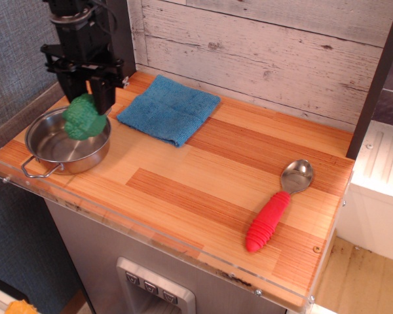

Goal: Put the broccoli in the pot.

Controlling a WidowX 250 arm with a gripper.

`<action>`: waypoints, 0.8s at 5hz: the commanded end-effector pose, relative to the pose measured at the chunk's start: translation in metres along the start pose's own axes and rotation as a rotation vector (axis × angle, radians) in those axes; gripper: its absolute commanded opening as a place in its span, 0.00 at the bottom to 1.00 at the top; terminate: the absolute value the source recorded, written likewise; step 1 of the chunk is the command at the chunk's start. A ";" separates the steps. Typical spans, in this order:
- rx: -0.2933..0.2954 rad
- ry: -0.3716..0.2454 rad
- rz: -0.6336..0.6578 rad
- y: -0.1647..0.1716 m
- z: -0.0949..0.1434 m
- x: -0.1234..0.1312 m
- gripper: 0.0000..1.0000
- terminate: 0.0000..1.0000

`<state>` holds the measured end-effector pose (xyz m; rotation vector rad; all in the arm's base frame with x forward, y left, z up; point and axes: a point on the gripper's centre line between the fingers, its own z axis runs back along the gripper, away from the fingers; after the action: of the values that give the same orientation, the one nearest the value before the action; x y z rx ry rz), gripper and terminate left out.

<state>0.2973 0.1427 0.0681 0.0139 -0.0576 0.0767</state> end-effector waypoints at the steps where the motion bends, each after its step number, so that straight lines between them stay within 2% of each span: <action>1: 0.033 0.008 0.038 0.011 0.000 -0.008 1.00 0.00; 2: 0.037 0.001 0.016 0.008 0.003 -0.010 1.00 0.00; 3: 0.042 -0.043 -0.025 -0.004 0.018 -0.015 1.00 0.00; 4: 0.046 -0.109 -0.068 -0.025 0.043 -0.022 1.00 0.00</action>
<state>0.2803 0.1144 0.0948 0.0480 -0.1279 0.0053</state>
